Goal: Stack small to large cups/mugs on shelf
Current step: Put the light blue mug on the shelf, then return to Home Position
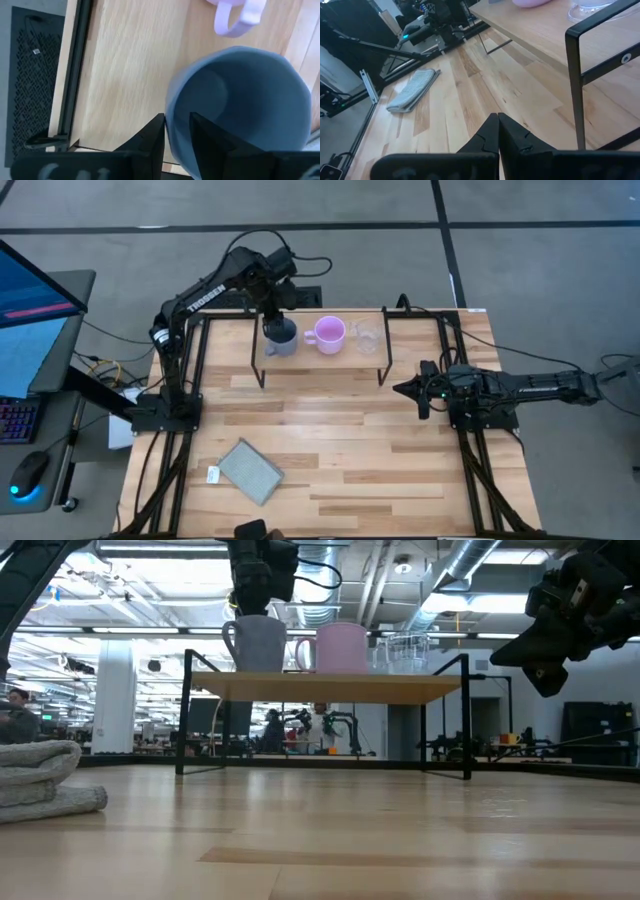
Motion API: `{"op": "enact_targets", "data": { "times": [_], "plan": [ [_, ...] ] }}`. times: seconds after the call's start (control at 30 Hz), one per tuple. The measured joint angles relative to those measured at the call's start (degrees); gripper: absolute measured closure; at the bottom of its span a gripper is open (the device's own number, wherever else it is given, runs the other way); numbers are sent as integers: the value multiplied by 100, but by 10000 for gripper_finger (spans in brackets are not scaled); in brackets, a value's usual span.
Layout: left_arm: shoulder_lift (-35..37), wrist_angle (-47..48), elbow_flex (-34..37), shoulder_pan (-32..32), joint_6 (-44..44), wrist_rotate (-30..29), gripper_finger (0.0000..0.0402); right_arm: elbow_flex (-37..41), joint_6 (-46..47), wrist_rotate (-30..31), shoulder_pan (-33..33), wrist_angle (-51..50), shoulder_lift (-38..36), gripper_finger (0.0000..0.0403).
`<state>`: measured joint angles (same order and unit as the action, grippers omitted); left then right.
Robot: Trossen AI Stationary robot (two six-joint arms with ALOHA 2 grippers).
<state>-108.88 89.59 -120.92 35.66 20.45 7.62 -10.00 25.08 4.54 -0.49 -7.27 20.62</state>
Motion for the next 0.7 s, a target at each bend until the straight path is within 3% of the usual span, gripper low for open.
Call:
{"op": "enact_targets", "data": {
  "times": [0.2, 0.53, 0.7],
  "plan": [
    [4, -5, -2, -2, 7, -213, 315, 0, 0, 0, 0, 0, -2, 381],
    [9, -5, -4, -2, 59, -231, 249, 0, -2, 2, 0, -2, 0, 381],
    [13, -12, -4, -2, -116, -212, 239, 0, -4, 2, 0, -2, 0, 381]
  ]
}}
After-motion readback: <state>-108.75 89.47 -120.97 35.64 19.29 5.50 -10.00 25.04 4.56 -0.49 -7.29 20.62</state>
